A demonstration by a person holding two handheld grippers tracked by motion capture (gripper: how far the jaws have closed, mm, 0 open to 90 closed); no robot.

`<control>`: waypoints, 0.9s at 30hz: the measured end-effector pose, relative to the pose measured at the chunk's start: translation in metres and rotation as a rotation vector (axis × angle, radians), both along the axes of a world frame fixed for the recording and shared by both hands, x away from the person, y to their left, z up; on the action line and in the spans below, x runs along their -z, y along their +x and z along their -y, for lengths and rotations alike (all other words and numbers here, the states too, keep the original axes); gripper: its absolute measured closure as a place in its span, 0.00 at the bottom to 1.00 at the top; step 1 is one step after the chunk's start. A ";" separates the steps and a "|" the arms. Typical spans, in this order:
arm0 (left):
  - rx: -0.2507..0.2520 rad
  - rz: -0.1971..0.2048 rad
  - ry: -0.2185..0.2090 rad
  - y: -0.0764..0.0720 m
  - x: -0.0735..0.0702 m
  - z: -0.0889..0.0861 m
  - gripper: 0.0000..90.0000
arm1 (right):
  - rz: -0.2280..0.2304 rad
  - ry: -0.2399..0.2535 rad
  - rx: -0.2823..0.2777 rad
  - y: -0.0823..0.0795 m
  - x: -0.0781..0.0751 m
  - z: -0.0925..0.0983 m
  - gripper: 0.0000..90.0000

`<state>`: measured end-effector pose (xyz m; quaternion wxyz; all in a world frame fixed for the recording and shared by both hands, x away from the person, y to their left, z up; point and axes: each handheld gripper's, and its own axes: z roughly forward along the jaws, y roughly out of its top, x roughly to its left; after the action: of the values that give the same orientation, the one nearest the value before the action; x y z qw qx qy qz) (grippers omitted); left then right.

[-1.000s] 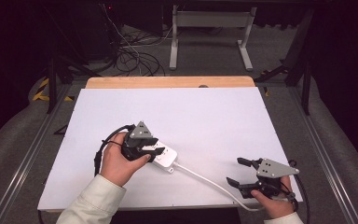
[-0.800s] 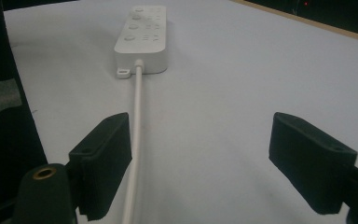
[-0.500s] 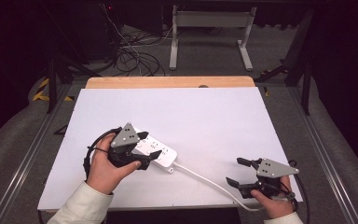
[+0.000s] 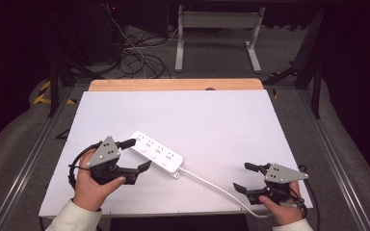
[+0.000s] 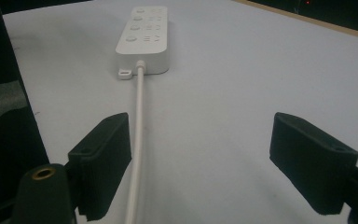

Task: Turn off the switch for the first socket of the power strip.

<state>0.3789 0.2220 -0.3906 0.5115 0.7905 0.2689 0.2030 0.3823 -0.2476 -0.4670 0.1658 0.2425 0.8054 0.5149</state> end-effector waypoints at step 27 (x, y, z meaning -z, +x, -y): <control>-0.088 -0.016 -0.012 -0.011 0.070 -0.058 0.19 | -0.009 -0.018 0.003 0.001 0.002 0.000 0.23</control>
<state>0.3683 0.2798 -0.4610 0.5046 0.7765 0.3086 0.2174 0.3831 -0.2473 -0.4694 0.1654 0.2446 0.8103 0.5062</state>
